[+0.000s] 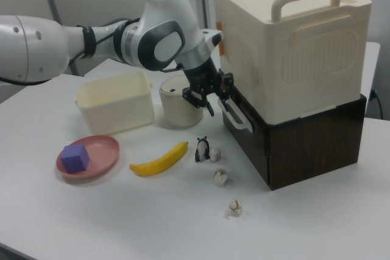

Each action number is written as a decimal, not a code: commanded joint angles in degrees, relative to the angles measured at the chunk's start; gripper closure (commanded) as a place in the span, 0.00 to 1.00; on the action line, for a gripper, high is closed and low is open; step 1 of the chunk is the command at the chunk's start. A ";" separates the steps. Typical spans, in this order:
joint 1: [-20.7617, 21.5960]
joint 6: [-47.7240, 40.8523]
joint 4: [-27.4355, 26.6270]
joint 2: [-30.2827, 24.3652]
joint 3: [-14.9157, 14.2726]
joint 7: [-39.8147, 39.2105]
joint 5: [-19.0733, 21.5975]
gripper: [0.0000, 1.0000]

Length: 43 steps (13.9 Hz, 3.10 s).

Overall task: Slide the drawer open
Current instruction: 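Lower the gripper and close it on the white drawer handle, then pull the drawer handle outward from the brown cabinet with the gripper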

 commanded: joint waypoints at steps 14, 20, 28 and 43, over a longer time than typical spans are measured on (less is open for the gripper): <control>1.17 9.40 -1.10 4.00 -0.92 0.38 -0.02 0.57; 1.26 9.23 -1.10 4.26 -0.57 0.38 -0.11 0.69; 1.70 8.78 -1.45 3.65 -0.40 1.35 0.07 0.88; 2.93 1.41 -1.98 1.36 -0.31 1.26 0.15 0.88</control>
